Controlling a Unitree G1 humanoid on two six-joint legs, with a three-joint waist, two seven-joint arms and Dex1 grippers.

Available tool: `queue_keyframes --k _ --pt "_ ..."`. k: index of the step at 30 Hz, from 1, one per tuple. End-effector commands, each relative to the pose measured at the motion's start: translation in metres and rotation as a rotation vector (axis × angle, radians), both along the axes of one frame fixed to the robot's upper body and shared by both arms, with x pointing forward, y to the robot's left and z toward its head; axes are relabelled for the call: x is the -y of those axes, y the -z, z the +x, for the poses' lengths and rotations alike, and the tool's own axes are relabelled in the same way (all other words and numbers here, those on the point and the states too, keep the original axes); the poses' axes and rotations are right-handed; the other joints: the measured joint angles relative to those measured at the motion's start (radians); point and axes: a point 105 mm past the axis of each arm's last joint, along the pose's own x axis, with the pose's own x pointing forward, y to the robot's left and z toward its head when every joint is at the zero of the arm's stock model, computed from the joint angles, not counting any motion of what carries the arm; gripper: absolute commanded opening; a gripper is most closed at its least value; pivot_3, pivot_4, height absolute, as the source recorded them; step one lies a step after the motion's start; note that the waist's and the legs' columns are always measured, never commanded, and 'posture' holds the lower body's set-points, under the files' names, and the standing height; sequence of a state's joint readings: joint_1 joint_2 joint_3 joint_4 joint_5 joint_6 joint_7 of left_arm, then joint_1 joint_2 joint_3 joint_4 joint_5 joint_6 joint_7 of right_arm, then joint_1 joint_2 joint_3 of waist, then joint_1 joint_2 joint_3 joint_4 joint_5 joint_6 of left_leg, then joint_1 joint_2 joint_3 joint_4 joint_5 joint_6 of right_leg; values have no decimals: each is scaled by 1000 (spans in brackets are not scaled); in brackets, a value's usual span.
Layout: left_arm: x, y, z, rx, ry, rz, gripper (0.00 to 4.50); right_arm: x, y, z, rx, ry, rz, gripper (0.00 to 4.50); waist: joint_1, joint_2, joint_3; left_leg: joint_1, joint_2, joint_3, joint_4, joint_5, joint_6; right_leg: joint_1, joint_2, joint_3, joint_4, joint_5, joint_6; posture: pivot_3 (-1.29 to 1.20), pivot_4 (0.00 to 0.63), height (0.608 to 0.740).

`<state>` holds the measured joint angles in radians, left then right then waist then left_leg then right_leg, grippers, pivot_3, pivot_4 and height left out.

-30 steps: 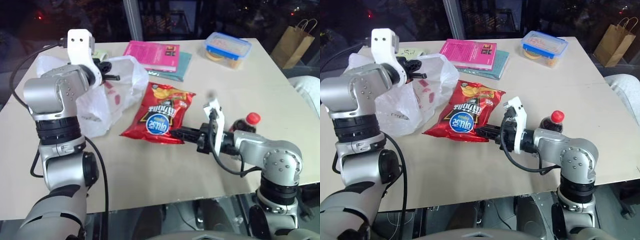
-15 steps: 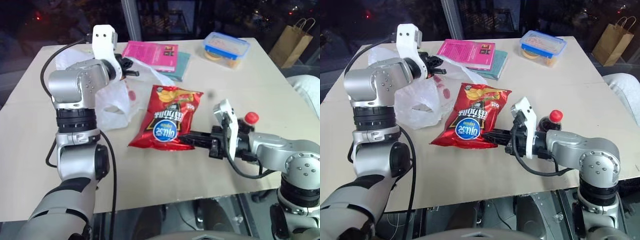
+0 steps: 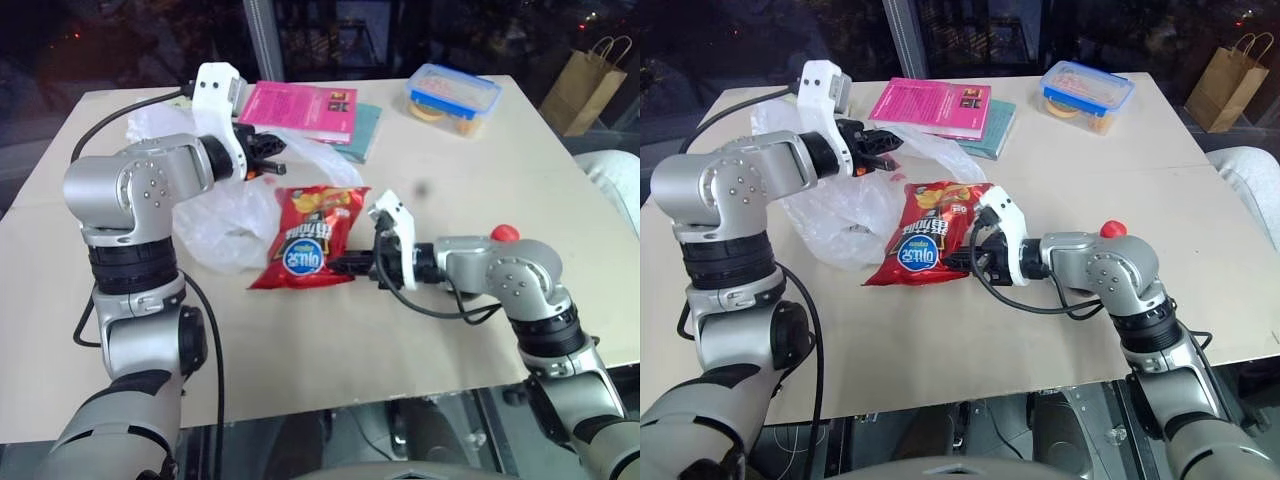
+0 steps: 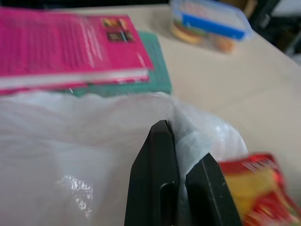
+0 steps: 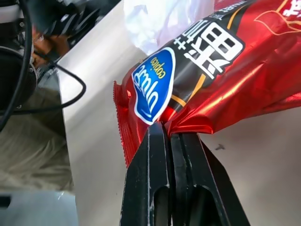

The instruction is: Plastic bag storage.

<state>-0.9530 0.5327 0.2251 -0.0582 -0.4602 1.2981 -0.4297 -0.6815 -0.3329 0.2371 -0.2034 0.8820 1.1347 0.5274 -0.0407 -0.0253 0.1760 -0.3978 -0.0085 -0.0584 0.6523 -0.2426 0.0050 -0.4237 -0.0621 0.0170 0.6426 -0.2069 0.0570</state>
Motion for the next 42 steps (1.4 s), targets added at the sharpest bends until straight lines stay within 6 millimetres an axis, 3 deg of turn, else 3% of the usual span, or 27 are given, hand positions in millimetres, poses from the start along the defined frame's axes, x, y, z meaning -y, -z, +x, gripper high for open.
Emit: queue_keyframes --k 1,6,9,15,19,23,26,29,32,36,38,42 --pt "3 -15 -6 75 13 11 0 -11 -11 -4 64 -103 21 67 1 0 0 0 0 0 0 0 0 0 0 0 0 0 0 0 150 740" --pt "7 -11 -8 75 17 5 0 -17 -11 -10 84 -163 12 67 1 0 0 0 0 0 0 0 0 0 0 0 0 0 0 0 150 740" --pt "19 -4 -24 50 122 2 0 -24 -4 -9 83 -188 -22 67 -2 0 0 0 0 0 0 0 0 0 0 0 0 0 0 0 150 740" --pt "21 17 -53 -40 222 27 0 -33 0 19 63 -105 -7 67 -3 0 0 1 0 0 0 0 0 0 0 1 0 0 0 0 150 740" --pt "2 33 -57 -95 157 58 0 -23 -14 39 59 18 73 67 0 0 0 1 0 -1 0 0 0 0 0 1 0 0 0 0 150 740" --pt "-15 37 -55 -118 91 50 0 -4 -20 42 58 91 99 67 7 0 0 0 0 -1 0 0 0 0 -1 0 0 0 0 0 150 740" --pt "-11 34 -57 -127 116 20 0 4 -18 44 45 151 100 67 6 0 0 0 -1 -1 0 0 0 0 -1 0 0 0 0 0 150 740" --pt "6 24 -61 -144 203 -72 0 2 -18 47 38 199 103 67 5 0 0 0 0 -1 0 0 0 0 0 0 0 0 0 0 150 740" --pt "24 18 -63 -140 287 -142 0 -10 -21 59 28 282 123 67 -1 0 0 0 0 -1 0 0 0 0 0 0 1 0 0 0 150 740" --pt "49 15 -57 -130 306 -280 0 -66 -20 73 42 316 103 67 -5 1 0 3 0 -2 0 0 -1 -1 0 3 2 0 0 0 150 740" --pt "55 17 -56 -135 288 -311 0 -79 -14 83 66 346 89 67 -4 0 0 3 0 -2 0 0 -1 -1 0 4 3 0 0 0 150 740" --pt "62 15 -54 -124 247 -369 0 -83 -16 83 146 311 96 1325 7 0 0 -1 -1 -2 0 2 -4 -3 -2 4 2 0 0 0 150 740"
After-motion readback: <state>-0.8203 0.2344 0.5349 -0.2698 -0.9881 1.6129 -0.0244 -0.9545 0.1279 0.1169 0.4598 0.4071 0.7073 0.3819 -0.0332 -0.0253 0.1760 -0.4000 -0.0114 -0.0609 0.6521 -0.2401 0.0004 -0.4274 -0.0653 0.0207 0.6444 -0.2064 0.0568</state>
